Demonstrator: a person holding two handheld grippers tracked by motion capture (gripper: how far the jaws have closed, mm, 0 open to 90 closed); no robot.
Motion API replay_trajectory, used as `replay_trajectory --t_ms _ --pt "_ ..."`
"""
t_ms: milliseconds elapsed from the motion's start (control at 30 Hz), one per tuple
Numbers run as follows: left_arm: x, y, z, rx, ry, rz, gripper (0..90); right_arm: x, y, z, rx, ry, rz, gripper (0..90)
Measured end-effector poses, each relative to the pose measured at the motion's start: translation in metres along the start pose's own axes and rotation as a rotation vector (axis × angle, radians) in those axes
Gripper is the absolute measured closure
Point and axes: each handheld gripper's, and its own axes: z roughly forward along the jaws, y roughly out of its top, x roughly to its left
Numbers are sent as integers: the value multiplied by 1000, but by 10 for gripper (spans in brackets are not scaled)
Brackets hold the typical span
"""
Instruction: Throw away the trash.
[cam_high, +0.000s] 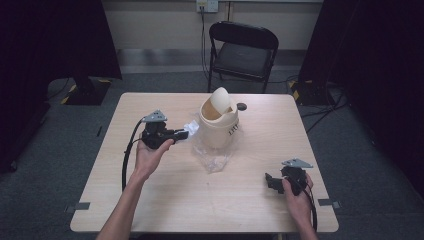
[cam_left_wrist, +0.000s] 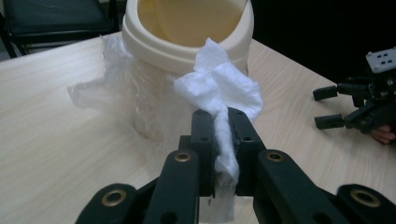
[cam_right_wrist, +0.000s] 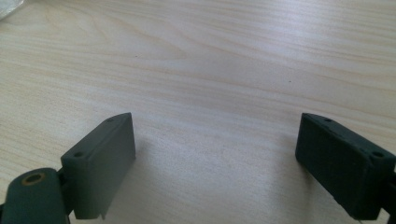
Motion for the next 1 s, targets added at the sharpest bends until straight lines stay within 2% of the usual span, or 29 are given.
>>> replay_trajectory --t_ms 200,467,633,767,1000 --pt "1 20 7 -2 3 25 831 0 0 0 1 0 0 111" --pt "7 37 20 1 -1 33 831 0 0 0 0 0 0 111" --pt "10 41 27 -2 -10 30 830 0 0 0 1 0 0 112" --pt "8 46 33 13 -13 49 830 0 0 0 1 0 0 112" --pt "7 54 44 39 -13 52 830 0 0 0 0 0 1 112"
